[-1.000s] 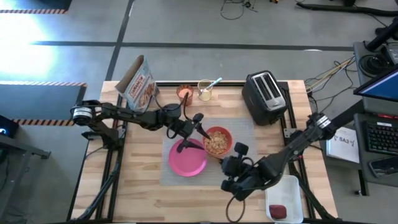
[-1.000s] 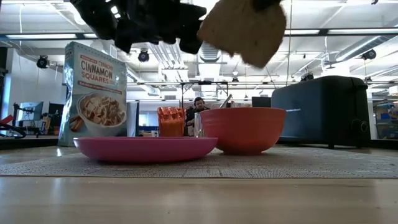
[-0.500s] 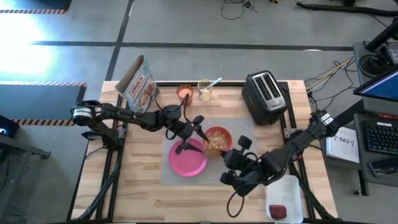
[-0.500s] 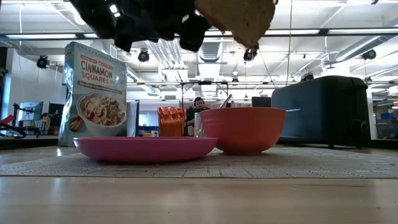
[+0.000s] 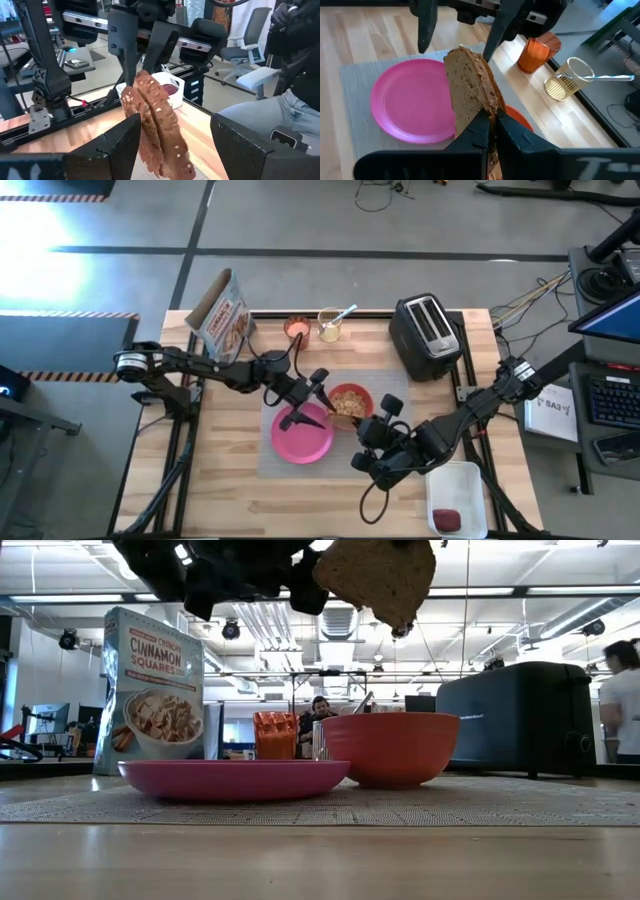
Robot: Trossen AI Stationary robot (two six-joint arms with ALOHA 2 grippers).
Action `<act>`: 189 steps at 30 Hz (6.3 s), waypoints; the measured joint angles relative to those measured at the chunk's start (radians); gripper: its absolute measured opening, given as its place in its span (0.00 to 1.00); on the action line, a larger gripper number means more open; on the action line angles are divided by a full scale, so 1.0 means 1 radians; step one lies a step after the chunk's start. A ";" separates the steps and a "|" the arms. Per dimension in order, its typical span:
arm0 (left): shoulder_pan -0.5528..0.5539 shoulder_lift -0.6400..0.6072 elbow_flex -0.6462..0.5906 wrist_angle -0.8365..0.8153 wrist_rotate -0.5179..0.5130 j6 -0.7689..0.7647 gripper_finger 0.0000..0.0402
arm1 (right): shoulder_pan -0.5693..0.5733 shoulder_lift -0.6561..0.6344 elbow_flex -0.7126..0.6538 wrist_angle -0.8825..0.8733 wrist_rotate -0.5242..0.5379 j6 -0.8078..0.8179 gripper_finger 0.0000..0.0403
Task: Arrange a breakfast setting
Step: Put the bread on the pink plate, then put the apple on the gray table mat to the bottom of the orange bowl
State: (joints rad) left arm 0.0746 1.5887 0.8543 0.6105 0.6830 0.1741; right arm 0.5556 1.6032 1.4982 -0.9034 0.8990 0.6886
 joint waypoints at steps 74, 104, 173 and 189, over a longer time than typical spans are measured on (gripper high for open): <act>0.011 -0.005 0.034 -0.949 -0.409 -0.133 0.24 | 0.000 -0.129 -0.003 -0.192 -0.103 0.177 0.45; -0.043 -0.005 0.034 -0.800 -0.501 -0.003 0.44 | 0.000 -0.132 -0.003 -0.281 -0.341 0.354 0.45; -0.130 0.008 0.160 -0.167 -0.456 0.182 0.44 | 0.390 0.124 -0.119 -0.185 -1.300 1.366 0.64; -0.130 0.008 0.159 -0.174 -0.456 0.184 0.44 | 0.391 0.212 -0.120 -0.164 -1.359 1.169 0.64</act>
State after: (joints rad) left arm -0.0551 1.5967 1.0134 0.4370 0.2268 0.3580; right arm 0.9466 1.8151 1.3785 -1.0676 -0.4600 1.8573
